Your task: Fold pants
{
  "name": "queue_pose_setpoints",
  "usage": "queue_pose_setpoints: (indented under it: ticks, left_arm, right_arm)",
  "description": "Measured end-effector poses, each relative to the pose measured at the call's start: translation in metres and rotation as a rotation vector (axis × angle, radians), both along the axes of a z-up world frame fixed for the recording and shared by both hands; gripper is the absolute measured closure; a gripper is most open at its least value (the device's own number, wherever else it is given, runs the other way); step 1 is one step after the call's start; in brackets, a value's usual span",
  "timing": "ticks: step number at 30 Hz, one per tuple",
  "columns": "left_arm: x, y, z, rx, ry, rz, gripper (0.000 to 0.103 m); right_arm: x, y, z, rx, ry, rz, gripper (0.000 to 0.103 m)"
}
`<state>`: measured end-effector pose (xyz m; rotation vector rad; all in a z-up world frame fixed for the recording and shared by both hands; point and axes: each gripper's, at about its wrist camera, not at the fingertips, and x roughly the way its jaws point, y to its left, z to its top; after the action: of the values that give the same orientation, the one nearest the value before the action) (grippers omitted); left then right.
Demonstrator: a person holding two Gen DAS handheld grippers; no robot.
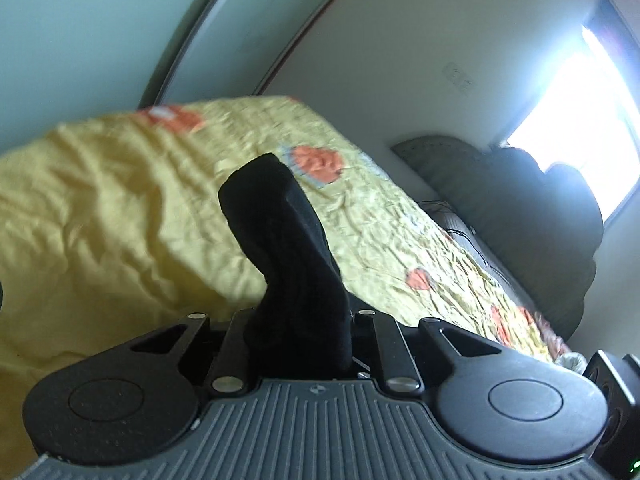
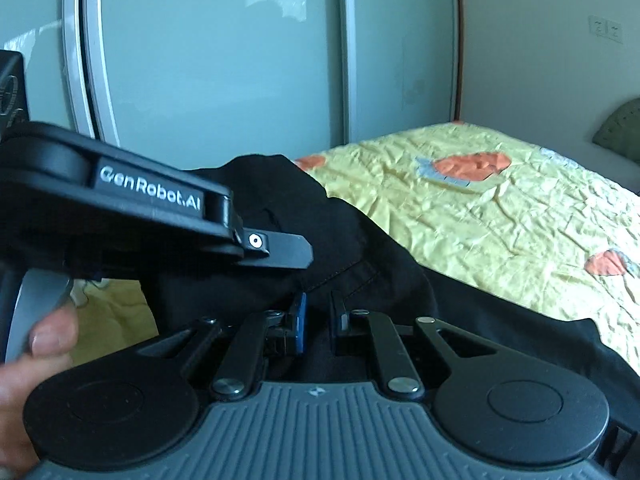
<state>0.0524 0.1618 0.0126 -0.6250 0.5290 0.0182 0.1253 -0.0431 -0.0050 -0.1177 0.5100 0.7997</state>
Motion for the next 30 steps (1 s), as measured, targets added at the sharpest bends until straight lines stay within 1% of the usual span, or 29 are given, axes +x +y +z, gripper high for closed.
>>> queue_pose_setpoints:
  ticks: [8,12,17,20,24,30]
  left_arm:
    - [-0.010,-0.055,0.029,0.101,-0.081,-0.068,0.085]
    - [-0.016,-0.083,0.041,0.149,-0.119,-0.107,0.085]
    - [-0.016,-0.119,0.052,0.222,-0.167,-0.150,0.083]
    - [-0.014,-0.139,0.057,0.250,-0.187,-0.186,0.081]
    - [-0.010,-0.161,0.059,0.268,-0.202,-0.237,0.078]
    - [-0.008,-0.197,0.061,0.302,-0.217,-0.313,0.074]
  right_arm:
    - [-0.025,-0.048,0.021,0.155,-0.036,-0.068,0.092]
    - [-0.037,-0.073,0.029,0.203,-0.059,-0.102,0.092]
    - [-0.042,-0.101,0.034,0.272,-0.063,-0.146,0.092]
    - [-0.045,-0.119,0.035,0.305,-0.072,-0.178,0.092]
    - [-0.052,-0.140,0.034,0.339,-0.078,-0.226,0.092]
    - [-0.056,-0.174,0.030,0.404,-0.054,-0.285,0.092]
